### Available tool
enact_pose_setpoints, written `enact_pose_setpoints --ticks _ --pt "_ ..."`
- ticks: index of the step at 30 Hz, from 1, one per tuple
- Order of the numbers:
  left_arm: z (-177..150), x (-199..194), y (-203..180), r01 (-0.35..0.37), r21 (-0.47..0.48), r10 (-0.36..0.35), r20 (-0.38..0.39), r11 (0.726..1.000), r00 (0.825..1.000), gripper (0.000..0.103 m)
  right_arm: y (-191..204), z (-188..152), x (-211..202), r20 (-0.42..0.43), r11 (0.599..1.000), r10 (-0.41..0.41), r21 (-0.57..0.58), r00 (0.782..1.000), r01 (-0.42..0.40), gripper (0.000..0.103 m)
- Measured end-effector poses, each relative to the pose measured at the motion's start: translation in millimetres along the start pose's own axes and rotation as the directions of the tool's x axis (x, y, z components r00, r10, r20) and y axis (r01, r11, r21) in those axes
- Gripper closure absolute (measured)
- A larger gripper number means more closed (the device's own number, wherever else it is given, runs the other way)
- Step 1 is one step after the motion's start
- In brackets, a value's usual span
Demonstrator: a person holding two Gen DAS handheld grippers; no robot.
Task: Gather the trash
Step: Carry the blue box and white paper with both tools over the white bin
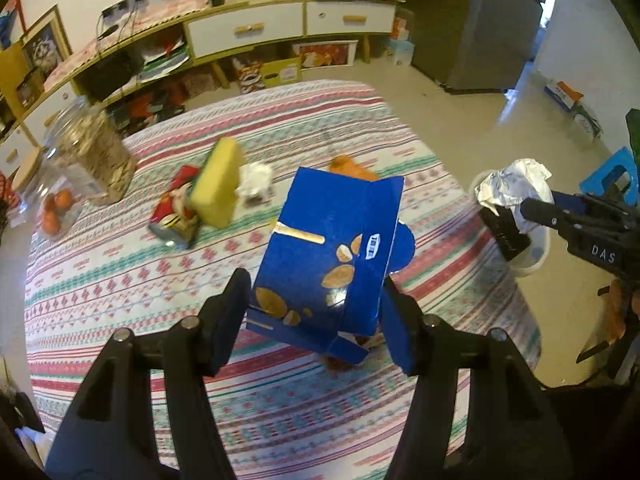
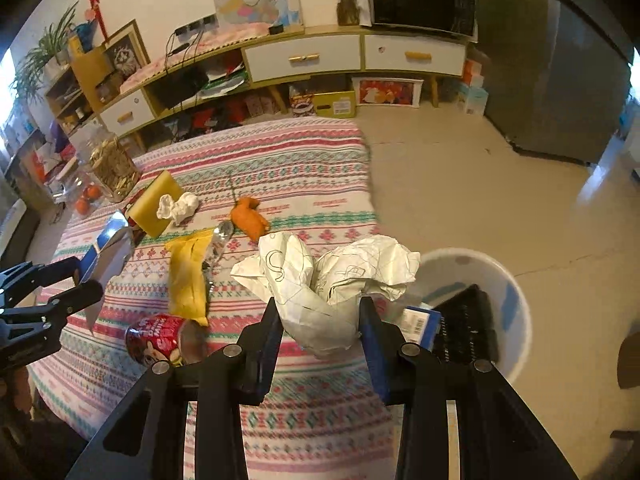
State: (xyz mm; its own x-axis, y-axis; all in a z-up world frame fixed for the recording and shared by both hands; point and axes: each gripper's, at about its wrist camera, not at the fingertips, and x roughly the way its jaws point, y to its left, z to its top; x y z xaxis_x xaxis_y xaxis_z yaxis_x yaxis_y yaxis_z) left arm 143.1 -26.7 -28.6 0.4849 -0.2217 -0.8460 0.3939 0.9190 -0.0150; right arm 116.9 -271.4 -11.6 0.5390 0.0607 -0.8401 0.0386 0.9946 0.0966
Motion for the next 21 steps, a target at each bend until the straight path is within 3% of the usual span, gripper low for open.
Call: enact_pose_setpoints --ticks 21 --pt "21 33 -123 0.161 0.13 -0.164 0.012 0.978 0.986 0.04 -112 -41 -35 -0.025 0.983 -0.082 0.162 0.996 0.085 0.064"
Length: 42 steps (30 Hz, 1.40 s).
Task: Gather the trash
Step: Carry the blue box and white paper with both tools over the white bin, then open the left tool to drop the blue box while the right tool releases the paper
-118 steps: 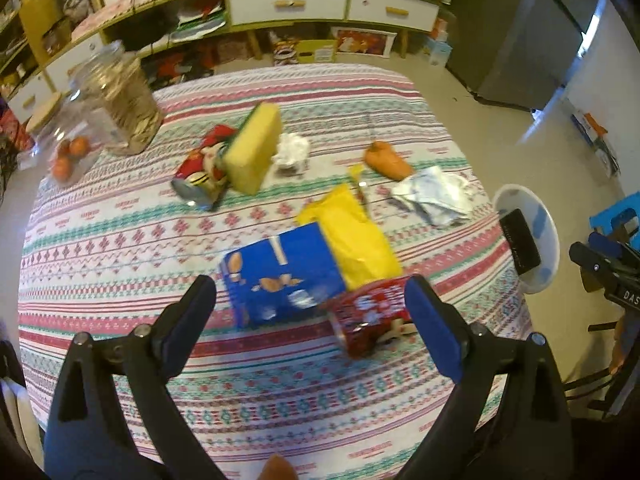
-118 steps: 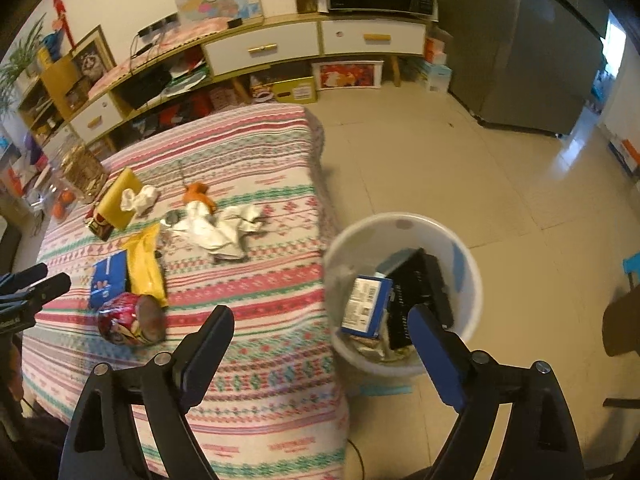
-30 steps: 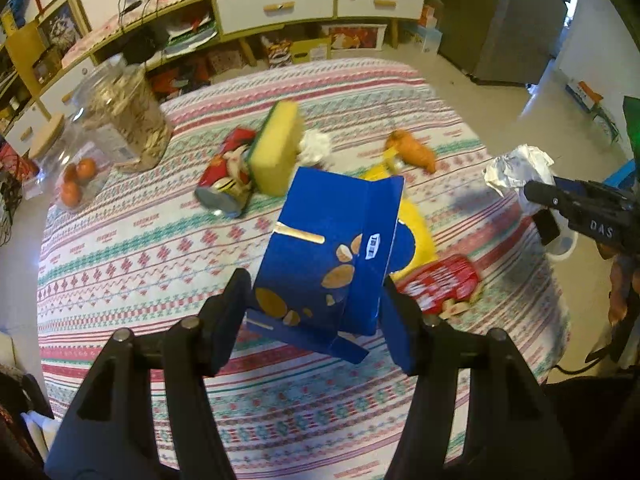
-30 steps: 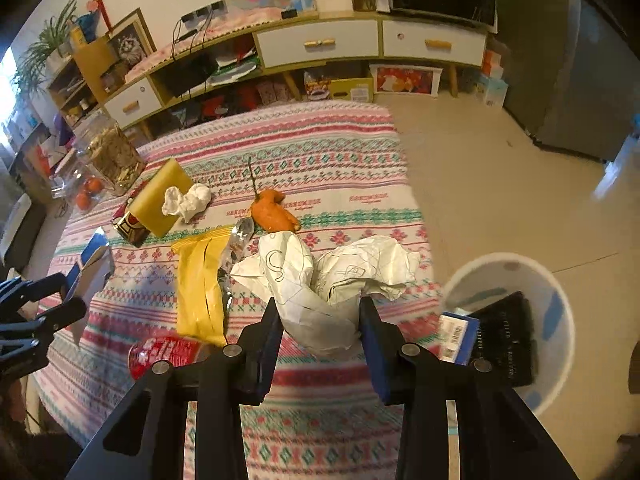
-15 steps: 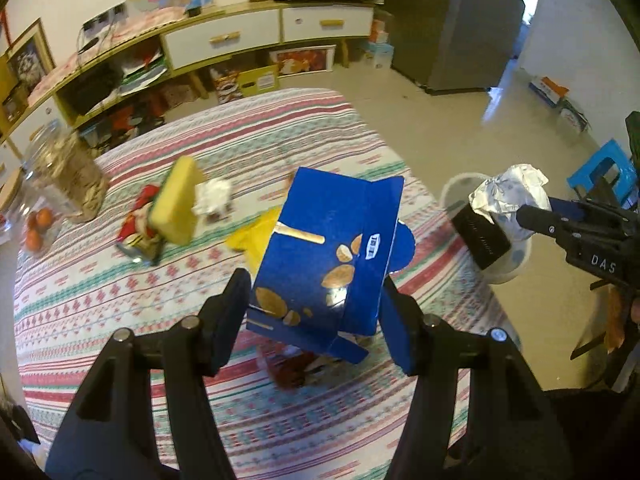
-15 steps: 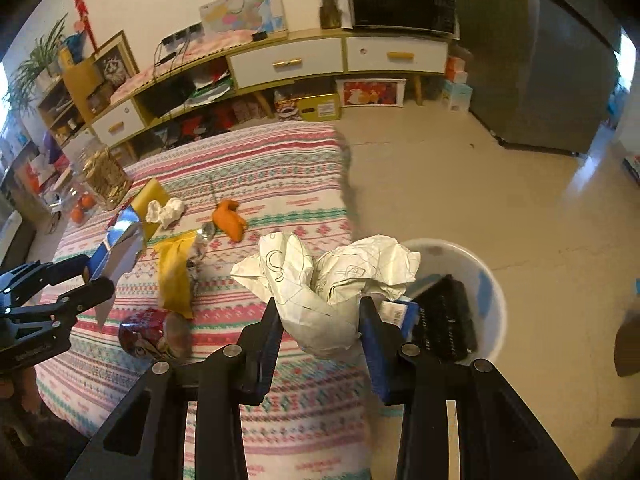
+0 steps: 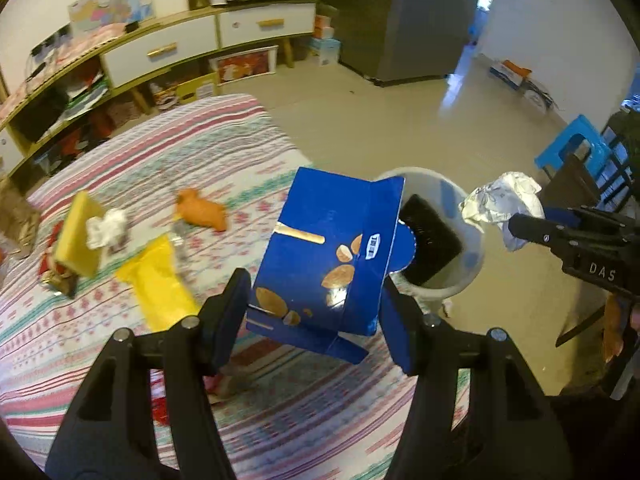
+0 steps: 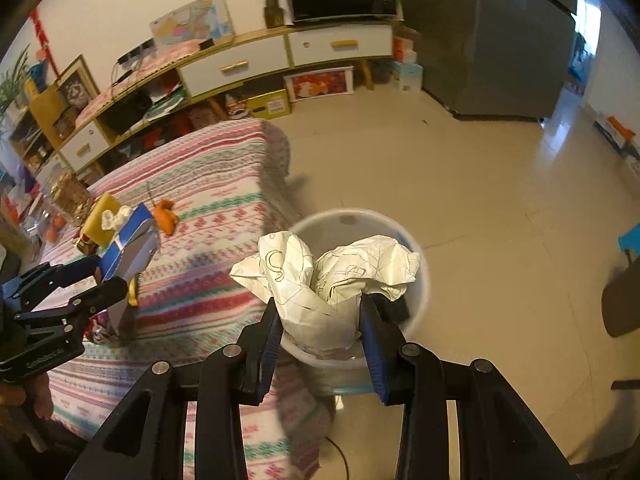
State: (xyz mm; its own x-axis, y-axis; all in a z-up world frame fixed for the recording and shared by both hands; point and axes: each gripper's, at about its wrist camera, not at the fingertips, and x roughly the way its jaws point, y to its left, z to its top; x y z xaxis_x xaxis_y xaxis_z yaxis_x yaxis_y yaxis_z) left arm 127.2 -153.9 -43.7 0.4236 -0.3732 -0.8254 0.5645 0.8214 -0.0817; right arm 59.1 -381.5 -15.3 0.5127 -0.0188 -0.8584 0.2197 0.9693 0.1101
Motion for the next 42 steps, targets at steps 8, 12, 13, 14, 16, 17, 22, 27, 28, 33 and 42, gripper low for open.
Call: enact_pose_setpoints --ticks 8,12,13,14,16,17,22,27,28,33,42 --pt "12 32 -45 0.079 0.047 -0.079 -0.002 0.996 0.997 0.04 -45 -15 -6 -0.018 0.998 -0.025 0.06 1.0 0.026 0.064" --pt "15 50 -64 0.096 0.077 -0.096 0.005 0.992 0.995 0.039 -56 -17 -9 -0.02 0.997 -0.029 0.075 0.999 0.031 0.064" --pt "15 52 -65 0.099 0.077 -0.1 0.007 0.992 0.995 0.038 -58 -18 -9 -0.022 0.997 -0.029 0.077 0.999 0.03 0.064" --pt "16 57 -66 0.105 0.076 -0.106 0.01 0.992 0.994 0.038 -60 -19 -9 -0.024 0.996 -0.03 0.078 0.999 0.032 0.064" --pt "16 63 -70 0.118 0.076 -0.119 0.018 0.99 0.993 0.036 -64 -19 -7 -0.029 0.996 -0.034 0.082 0.999 0.036 0.064" --pt "16 66 -71 0.12 0.076 -0.122 0.022 0.99 0.992 0.036 -66 -20 -7 -0.031 0.996 -0.036 0.085 0.999 0.038 0.064" --pt "16 79 -74 0.128 0.058 -0.13 0.03 0.99 0.991 0.032 -75 -20 -3 -0.038 0.993 -0.047 0.108 0.998 0.051 0.064" --pt "16 73 -74 0.124 0.037 -0.126 0.043 0.992 0.991 0.017 -80 -18 0 -0.046 0.991 -0.055 0.12 0.997 0.06 0.064" --pt "16 72 -73 0.124 0.034 -0.125 0.046 0.992 0.991 0.016 -80 -18 0 -0.047 0.991 -0.056 0.121 0.997 0.061 0.064" --pt "16 64 -67 0.108 0.019 -0.109 0.044 0.994 0.993 0.016 -77 -15 5 -0.053 0.99 -0.059 0.122 0.997 0.065 0.064" --pt "10 41 -34 0.066 -0.074 -0.063 0.047 0.995 0.997 0.007 -65 -8 21 -0.068 0.991 -0.065 0.113 0.996 0.073 0.062"
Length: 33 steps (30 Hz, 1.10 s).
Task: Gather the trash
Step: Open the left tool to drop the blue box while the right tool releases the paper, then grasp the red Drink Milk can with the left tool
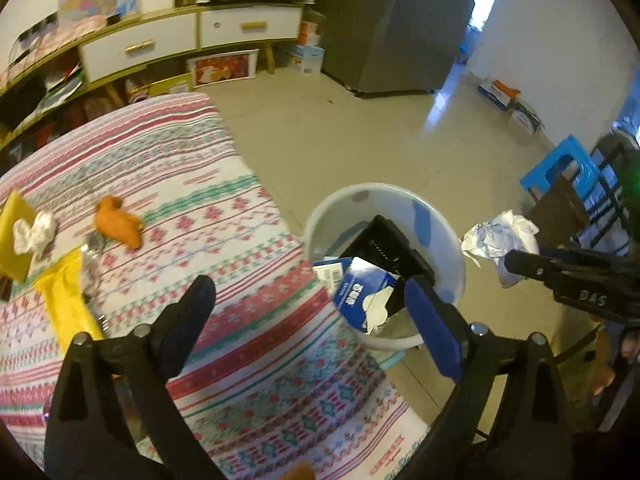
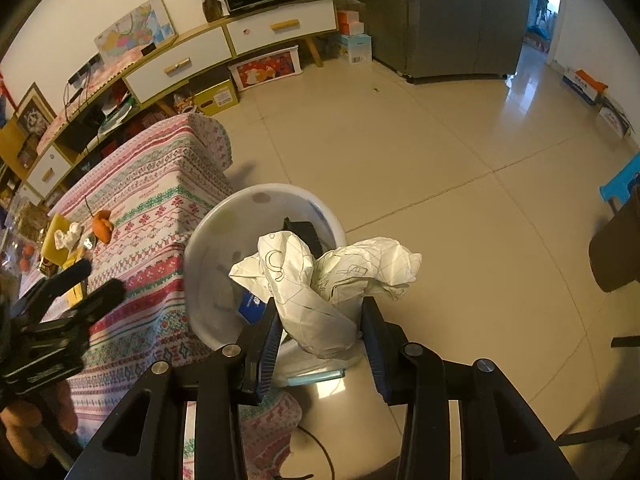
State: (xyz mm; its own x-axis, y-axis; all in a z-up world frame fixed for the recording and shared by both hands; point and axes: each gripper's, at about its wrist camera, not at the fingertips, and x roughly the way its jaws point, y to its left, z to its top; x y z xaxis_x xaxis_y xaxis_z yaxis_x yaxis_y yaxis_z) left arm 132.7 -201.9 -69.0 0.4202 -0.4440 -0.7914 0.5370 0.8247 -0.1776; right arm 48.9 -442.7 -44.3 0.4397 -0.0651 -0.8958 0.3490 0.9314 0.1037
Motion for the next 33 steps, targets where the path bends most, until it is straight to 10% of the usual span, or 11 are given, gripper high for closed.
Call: enact_pose_setpoints --ticks 13,20,33 --pt "-8 -49 47 -0.08 -0.021 0.081 0.021 0.997 0.997 0.007 45 9 22 -0.014 0.999 -0.007 -0.054 1.0 0.007 0.06" --pt "-15 -74 81 -0.123 -0.053 0.125 0.029 0.991 0.992 0.007 69 13 20 0.02 0.997 -0.01 -0.079 1.0 0.012 0.03" --pt "-41 -85 153 -0.197 -0.223 0.173 -0.124 0.955 0.977 0.007 129 6 11 0.046 0.981 -0.007 -0.193 0.999 0.016 0.025"
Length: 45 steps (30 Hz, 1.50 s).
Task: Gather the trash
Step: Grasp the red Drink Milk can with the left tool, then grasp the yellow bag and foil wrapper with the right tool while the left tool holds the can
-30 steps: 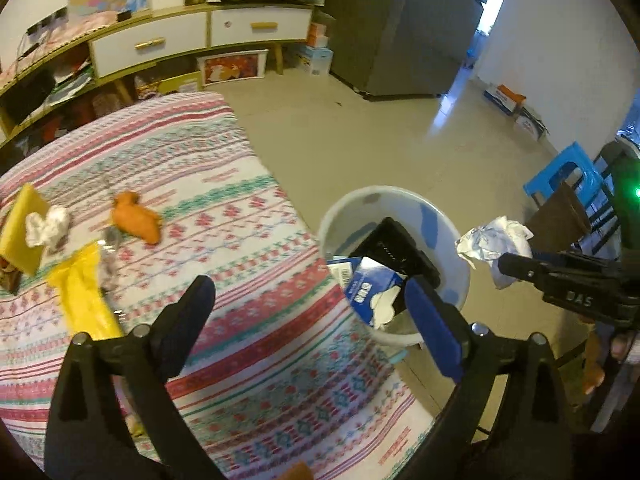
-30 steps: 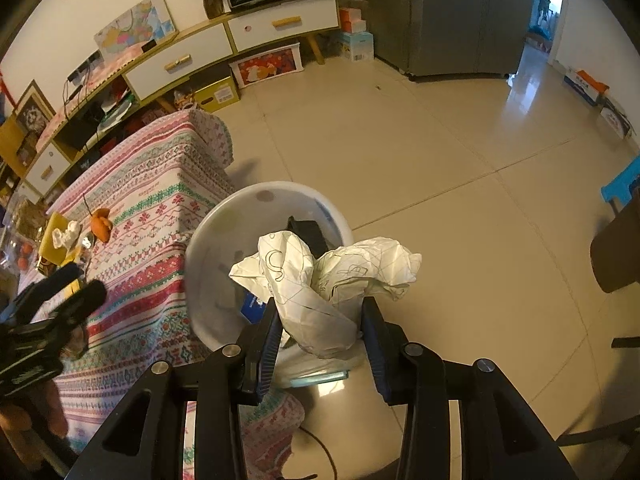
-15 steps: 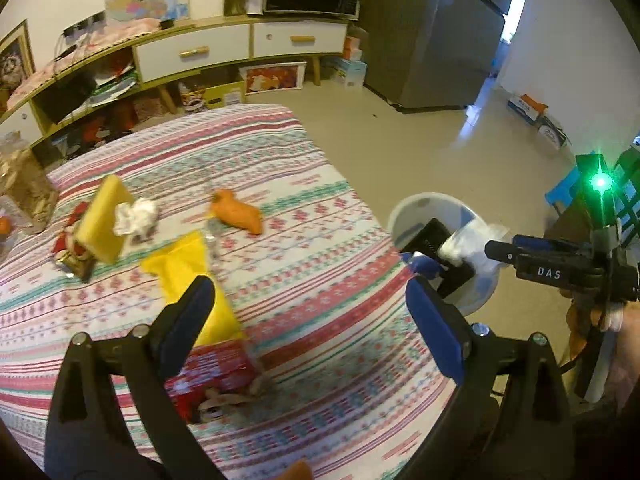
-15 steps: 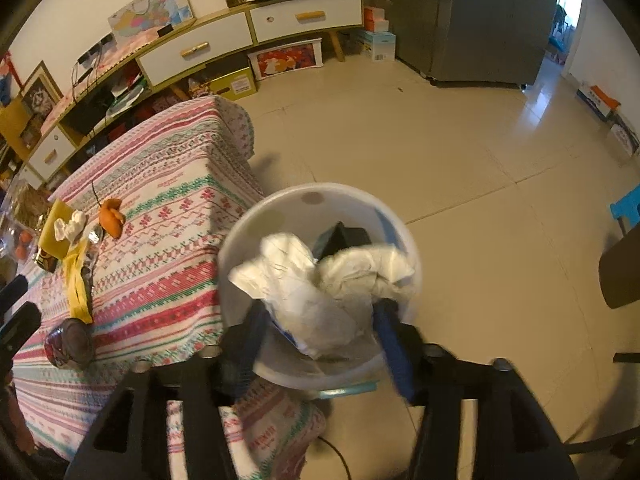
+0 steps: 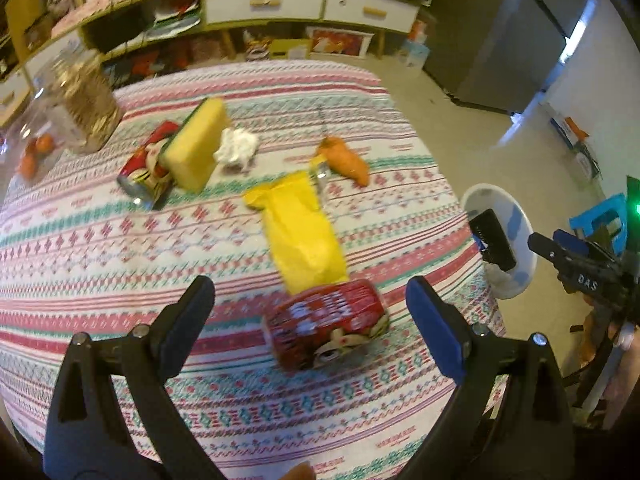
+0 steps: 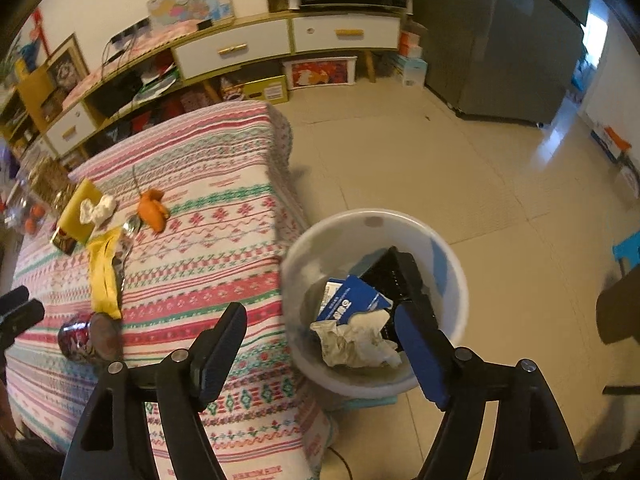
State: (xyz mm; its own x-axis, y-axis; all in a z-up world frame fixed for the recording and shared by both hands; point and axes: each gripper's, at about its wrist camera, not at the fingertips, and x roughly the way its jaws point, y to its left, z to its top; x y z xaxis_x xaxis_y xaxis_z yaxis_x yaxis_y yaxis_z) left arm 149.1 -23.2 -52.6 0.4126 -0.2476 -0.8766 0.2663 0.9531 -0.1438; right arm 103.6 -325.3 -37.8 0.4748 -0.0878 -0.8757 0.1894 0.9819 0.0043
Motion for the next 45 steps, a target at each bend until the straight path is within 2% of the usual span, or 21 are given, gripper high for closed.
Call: enact_pose_setpoints --ticks 5,9,11,15,19,23,28,31,32,37,42,45 --pt "-2 6 12 -0.013 -0.04 0.011 -0.049 0.999 0.999 0.007 15 -2 -3 -0.002 0.999 0.005 -0.037 1.0 -0.006 0.024" --pt "-6 15 16 0.001 -0.086 -0.009 -0.098 0.996 0.995 0.007 25 -3 -3 -0.009 0.998 0.006 -0.059 1.0 -0.007 0.022" --pt "-9 21 13 0.01 -0.095 -0.021 -0.12 0.995 0.992 0.007 29 -5 -2 -0.01 0.998 0.005 -0.069 1.0 -0.006 0.022" --pt "-14 33 -1 -0.014 -0.088 0.0 -0.155 0.996 0.988 0.007 28 -7 -2 -0.017 0.997 0.004 -0.076 1.0 -0.005 0.022" --pt "-17 39 -13 -0.068 -0.1 0.053 -0.146 0.993 0.988 0.007 22 -8 -2 -0.019 0.998 0.007 -0.061 1.0 -0.008 0.022" --pt "-17 44 -20 -0.081 -0.152 0.06 -0.137 0.985 0.989 0.007 15 -10 -2 -0.022 0.999 0.003 -0.052 1.0 -0.004 0.022" --pt "-19 55 -25 -0.136 -0.158 0.112 -0.15 0.978 0.982 0.007 6 -10 -3 -0.023 0.999 0.001 -0.038 1.0 -0.002 0.022" --pt "-22 60 -19 -0.131 -0.175 0.103 -0.159 0.976 0.982 0.008 2 -10 -2 -0.024 0.999 -0.002 -0.033 1.0 0.001 0.022" --pt "-23 60 -17 -0.121 -0.181 0.094 -0.15 0.976 0.984 0.013 1 -9 -2 -0.025 1.0 -0.003 -0.031 1.0 0.002 0.022" --pt "-17 50 -2 -0.08 -0.178 0.059 -0.119 0.981 0.991 0.013 5 -7 0 -0.028 1.0 0.009 -0.024 1.0 -0.009 0.022" --pt "-14 34 26 -0.046 -0.213 0.025 -0.101 0.976 0.995 0.014 22 -4 4 -0.028 0.999 0.013 -0.051 1.0 -0.014 0.022" --pt "-15 20 41 -0.049 -0.228 0.032 -0.08 0.972 0.996 0.014 39 -1 9 -0.036 0.998 0.031 -0.056 0.999 -0.033 0.022"
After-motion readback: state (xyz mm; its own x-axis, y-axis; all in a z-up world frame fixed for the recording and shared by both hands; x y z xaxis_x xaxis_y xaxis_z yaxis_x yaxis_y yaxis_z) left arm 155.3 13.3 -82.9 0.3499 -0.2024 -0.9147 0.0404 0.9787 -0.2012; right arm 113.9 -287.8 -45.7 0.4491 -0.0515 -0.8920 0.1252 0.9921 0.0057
